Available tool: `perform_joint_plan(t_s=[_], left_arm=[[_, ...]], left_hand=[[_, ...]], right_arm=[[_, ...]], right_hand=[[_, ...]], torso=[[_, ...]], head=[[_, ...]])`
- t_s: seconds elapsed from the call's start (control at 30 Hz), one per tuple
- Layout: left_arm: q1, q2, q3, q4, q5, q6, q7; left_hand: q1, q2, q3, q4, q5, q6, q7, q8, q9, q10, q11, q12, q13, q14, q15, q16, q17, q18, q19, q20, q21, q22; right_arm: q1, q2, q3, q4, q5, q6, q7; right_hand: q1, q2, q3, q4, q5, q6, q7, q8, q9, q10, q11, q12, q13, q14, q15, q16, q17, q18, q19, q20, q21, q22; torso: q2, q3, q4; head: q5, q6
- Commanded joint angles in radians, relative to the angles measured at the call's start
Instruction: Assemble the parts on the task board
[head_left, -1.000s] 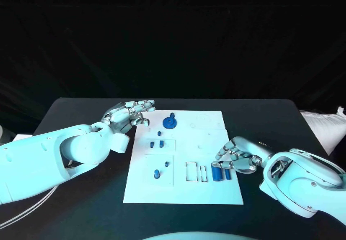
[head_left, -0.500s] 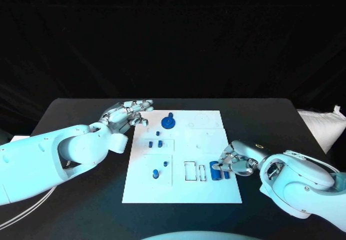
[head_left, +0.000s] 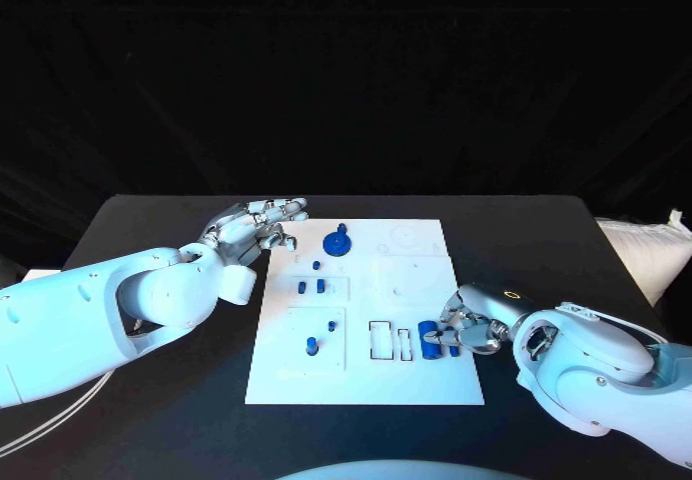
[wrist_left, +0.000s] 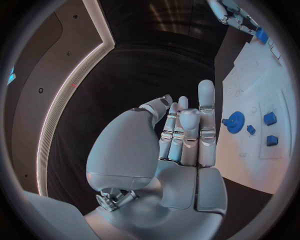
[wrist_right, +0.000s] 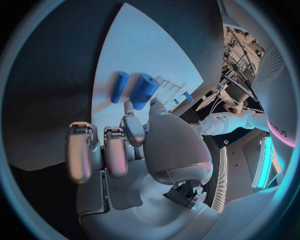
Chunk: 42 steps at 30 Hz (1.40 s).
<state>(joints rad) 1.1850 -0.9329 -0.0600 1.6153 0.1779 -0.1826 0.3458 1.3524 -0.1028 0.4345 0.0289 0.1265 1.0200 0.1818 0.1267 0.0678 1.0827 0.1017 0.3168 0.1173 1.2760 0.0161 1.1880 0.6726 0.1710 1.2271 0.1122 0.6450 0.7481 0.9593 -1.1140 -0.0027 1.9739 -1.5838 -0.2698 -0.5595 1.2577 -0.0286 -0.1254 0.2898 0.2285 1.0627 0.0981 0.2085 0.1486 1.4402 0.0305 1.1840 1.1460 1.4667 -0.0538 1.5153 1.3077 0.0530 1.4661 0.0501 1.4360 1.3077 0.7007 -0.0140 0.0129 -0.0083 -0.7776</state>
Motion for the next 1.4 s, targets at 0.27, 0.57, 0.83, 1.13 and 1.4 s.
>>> perform_joint_plan(t_s=[0.27,0.57,0.83,1.13,1.4], left_arm=[[-0.002,0.0,0.0,0.001,-0.004,0.028,0.001],[-0.002,-0.001,0.0,0.001,-0.004,0.03,-0.001],[-0.003,0.0,0.0,0.001,-0.004,0.035,-0.006],[-0.003,-0.001,0.0,0.001,-0.004,0.037,-0.007],[-0.003,-0.001,-0.001,0.001,-0.004,0.038,-0.008]], left_hand=[[-0.008,0.002,-0.005,-0.001,0.002,-0.006,-0.002,0.004,0.0,-0.007,0.0,0.003,0.001,-0.008,0.001,-0.004,-0.001,0.011,-0.007,0.003,0.002,-0.002],[-0.01,0.002,-0.006,0.0,0.002,-0.006,-0.002,0.004,0.0,-0.008,0.0,0.005,0.002,-0.008,0.001,-0.004,-0.002,0.011,-0.007,0.003,0.002,-0.002],[-0.014,0.003,-0.007,0.002,0.002,-0.007,-0.002,0.005,0.0,-0.01,0.0,0.007,0.002,-0.009,0.001,-0.004,-0.003,0.011,-0.008,0.004,0.002,-0.002],[-0.014,0.003,-0.007,0.002,0.002,-0.007,-0.002,0.005,0.0,-0.01,0.0,0.007,0.002,-0.009,0.001,-0.004,-0.003,0.011,-0.008,0.004,0.002,-0.002],[-0.014,0.004,-0.006,0.002,0.002,-0.007,-0.003,0.005,0.0,-0.011,0.0,0.009,0.002,-0.009,0.001,-0.004,-0.004,0.011,-0.008,0.004,0.002,-0.002]], right_arm=[[-0.018,0.033,0.0,-0.023,-0.03,0.064,-0.02],[-0.04,0.061,0.0,-0.042,-0.021,0.055,-0.021],[-0.044,0.069,0.0,-0.049,-0.018,0.027,-0.024],[-0.044,0.058,0.005,-0.028,0.031,-0.097,-0.007],[-0.034,0.034,0.018,0.013,0.081,-0.18,0.038]], right_hand=[[-0.016,-0.002,-0.013,0.0,-0.006,-0.003,-0.006,0.008,0.003,0.016,-0.019,0.163,0.203,0.087,-0.006,0.005,0.171,-0.007,0.031,-0.007,0.0,0.071],[0.002,0.007,-0.016,-0.005,0.009,0.002,-0.009,0.018,0.012,0.017,-0.022,0.164,0.21,0.087,-0.008,0.008,0.176,-0.008,0.033,-0.008,0.004,0.077],[0.035,0.03,-0.013,-0.011,0.053,0.026,-0.019,0.037,0.029,0.021,-0.03,0.167,0.22,0.088,-0.015,0.011,0.181,-0.01,0.036,-0.013,0.009,0.085],[0.063,0.038,-0.018,-0.012,0.15,0.048,-0.031,0.046,0.051,0.039,-0.042,0.189,0.249,0.089,-0.025,0.014,0.187,-0.012,0.04,-0.024,0.014,0.093],[0.059,0.037,-0.028,-0.003,0.24,0.05,-0.033,0.04,0.063,0.044,-0.044,0.192,0.259,0.091,-0.027,0.019,0.196,-0.013,0.043,-0.026,0.02,0.101]], torso=[[0.001,0.0004,-0.0014],[0.0,-0.0005,0.0001],[-0.001,-0.0015,-0.0025],[-0.001,-0.0002,-0.0007],[0.0,-0.0009,-0.0002]], head=[[0.003,-0.005],[0.006,-0.007],[0.008,-0.004],[0.005,-0.001],[0.005,0.0]])
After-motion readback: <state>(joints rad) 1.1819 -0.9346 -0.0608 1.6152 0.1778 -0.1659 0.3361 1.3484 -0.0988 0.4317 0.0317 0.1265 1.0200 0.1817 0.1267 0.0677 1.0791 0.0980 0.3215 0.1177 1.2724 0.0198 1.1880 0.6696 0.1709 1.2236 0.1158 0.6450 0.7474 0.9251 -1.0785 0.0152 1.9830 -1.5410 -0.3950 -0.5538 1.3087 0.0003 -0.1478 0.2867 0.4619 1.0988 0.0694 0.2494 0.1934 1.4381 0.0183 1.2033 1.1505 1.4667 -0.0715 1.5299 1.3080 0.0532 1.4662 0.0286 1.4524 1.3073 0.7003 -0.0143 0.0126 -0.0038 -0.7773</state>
